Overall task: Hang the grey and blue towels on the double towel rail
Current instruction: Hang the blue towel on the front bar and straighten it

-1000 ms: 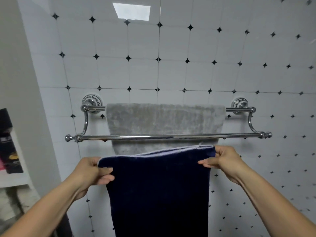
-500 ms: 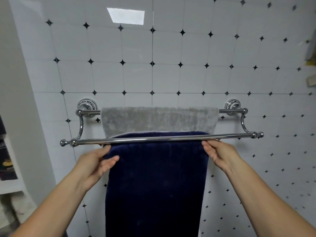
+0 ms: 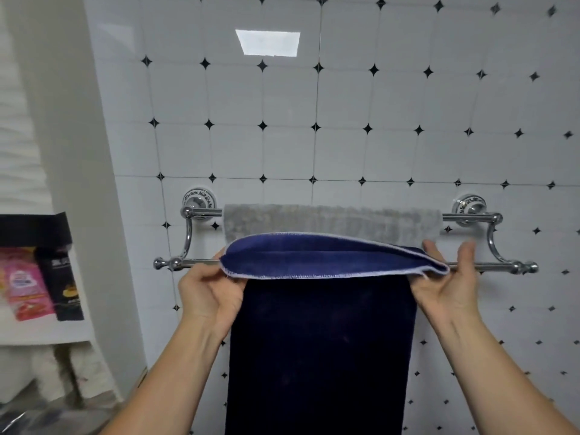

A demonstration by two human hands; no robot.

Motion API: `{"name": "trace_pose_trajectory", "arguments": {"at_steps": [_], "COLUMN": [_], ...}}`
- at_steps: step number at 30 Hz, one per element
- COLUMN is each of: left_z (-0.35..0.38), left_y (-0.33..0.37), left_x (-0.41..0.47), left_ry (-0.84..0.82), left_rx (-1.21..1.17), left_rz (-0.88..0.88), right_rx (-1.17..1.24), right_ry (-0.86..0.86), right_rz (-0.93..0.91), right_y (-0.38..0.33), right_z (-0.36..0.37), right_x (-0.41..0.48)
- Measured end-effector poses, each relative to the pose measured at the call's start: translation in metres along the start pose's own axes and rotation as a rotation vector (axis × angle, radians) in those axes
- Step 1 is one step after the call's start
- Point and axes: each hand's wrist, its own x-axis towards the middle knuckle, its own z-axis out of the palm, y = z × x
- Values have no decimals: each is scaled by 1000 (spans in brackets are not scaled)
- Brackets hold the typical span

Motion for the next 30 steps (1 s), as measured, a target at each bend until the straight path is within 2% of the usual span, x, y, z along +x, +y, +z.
{"name": "trace_pose_trajectory", "arguments": {"at_steps": [3, 7, 12, 15, 17, 21, 25, 27, 30], "left_z": [14, 22, 8, 5, 4, 0, 0, -2, -1], "left_y": [-6, -17, -19, -18, -17, -18, -21, -25, -27], "left_x": [2, 11, 4, 0, -4, -9, -12, -14, -17], "left_ry": [81, 198, 114, 127, 160, 236, 338, 415, 508], "left_rx": [-2, 159, 291, 377, 394, 461, 528, 559, 542], "left_rz": [53, 36, 111, 158, 179, 206, 261, 282, 241], "right_rx": [1, -154, -277, -372, -476, -846, -1137, -1189, -1126], "right_ry": [53, -24, -69, -70, -25, 136, 192, 187, 187], "right_rz": [9, -12, -51, -24, -9, 29, 74, 98, 155], "right_y": [3, 6, 3, -2, -5, -15, -24, -26, -27], "right_z": [11, 4, -11, -11, -8, -4, -1, 2, 7], "right_x": [0, 2, 2, 0, -4, -15, -23, -26, -27]}}
